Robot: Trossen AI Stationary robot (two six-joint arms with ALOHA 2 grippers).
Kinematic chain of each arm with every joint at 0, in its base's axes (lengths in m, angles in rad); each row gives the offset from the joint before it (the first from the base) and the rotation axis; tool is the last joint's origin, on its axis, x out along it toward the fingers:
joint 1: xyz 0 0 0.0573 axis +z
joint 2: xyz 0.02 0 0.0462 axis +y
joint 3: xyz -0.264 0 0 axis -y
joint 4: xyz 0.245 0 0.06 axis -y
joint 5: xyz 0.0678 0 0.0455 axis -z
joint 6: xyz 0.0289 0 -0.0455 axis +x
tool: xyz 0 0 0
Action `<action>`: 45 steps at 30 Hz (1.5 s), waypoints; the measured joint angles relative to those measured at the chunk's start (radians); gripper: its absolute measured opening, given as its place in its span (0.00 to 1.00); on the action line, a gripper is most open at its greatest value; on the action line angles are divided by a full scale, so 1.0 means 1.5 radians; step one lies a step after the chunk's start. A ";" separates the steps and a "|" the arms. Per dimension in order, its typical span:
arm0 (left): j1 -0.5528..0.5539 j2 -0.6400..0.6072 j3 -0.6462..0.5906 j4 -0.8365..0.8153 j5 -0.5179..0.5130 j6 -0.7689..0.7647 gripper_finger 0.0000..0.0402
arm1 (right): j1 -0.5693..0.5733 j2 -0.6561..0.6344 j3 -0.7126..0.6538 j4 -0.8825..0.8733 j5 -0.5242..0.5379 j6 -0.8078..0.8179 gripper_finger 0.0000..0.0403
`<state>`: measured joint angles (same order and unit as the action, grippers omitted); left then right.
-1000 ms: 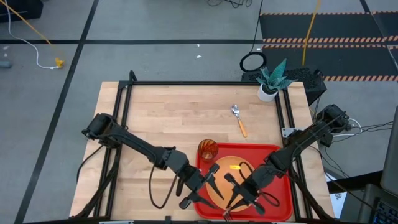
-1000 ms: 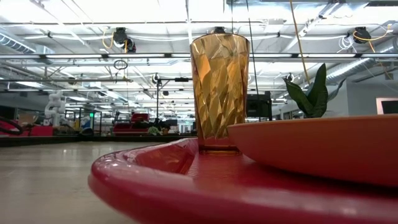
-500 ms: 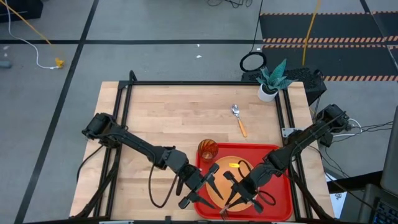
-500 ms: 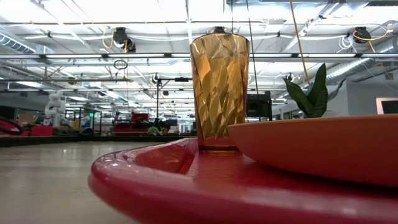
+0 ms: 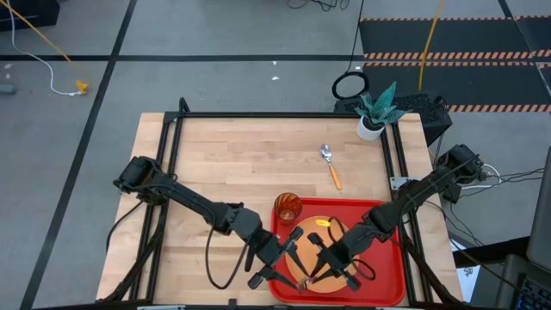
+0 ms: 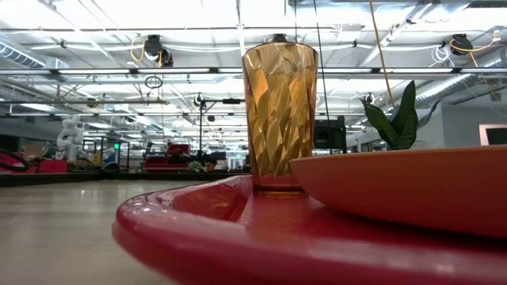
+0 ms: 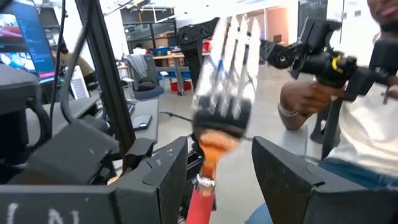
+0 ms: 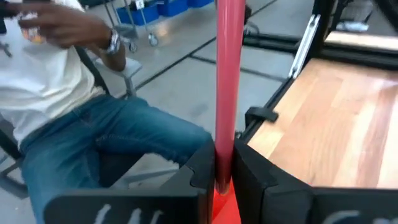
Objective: Pick and place plate/cup/fork/spoon on tray
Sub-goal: Put the pink fork to the right of the orange plate on the red tray
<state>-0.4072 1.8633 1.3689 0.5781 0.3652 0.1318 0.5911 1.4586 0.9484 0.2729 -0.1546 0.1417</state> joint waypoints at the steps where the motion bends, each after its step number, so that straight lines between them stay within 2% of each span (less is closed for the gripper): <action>1: -0.001 0.000 0.000 -0.001 -0.002 0.011 0.46 | -0.002 0.000 0.000 0.003 -0.001 0.001 0.07; 9: -0.004 0.000 0.000 -0.004 -0.018 0.013 0.46 | -0.031 0.000 0.000 -0.015 0.033 0.037 0.07; 13: -0.004 0.000 0.000 -0.029 -0.039 0.016 0.46 | -0.032 0.000 0.000 -0.007 0.031 0.037 0.07; 18: -0.005 0.001 0.000 -0.031 -0.036 0.030 0.46 | -0.032 0.000 0.000 -0.012 -0.002 0.013 0.07; 23: -0.006 0.001 0.000 -0.030 -0.035 0.032 0.45 | -0.032 0.000 0.000 -0.016 -0.005 -0.003 0.07; 37: 0.007 0.001 0.000 -0.025 -0.037 0.027 0.07 | -0.032 0.000 0.000 -0.014 -0.001 -0.014 0.07; 41: 0.013 0.001 -0.001 -0.021 -0.036 0.009 0.05 | -0.032 0.000 0.000 -0.014 0.018 0.008 0.09; 45: 0.018 0.001 -0.001 -0.018 -0.046 -0.011 0.07 | -0.026 -0.001 0.000 -0.018 0.064 0.039 0.15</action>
<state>-0.3798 1.8645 1.3674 0.5505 0.2966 0.1152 0.5514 1.4566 0.9482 0.2465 -0.0589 0.2007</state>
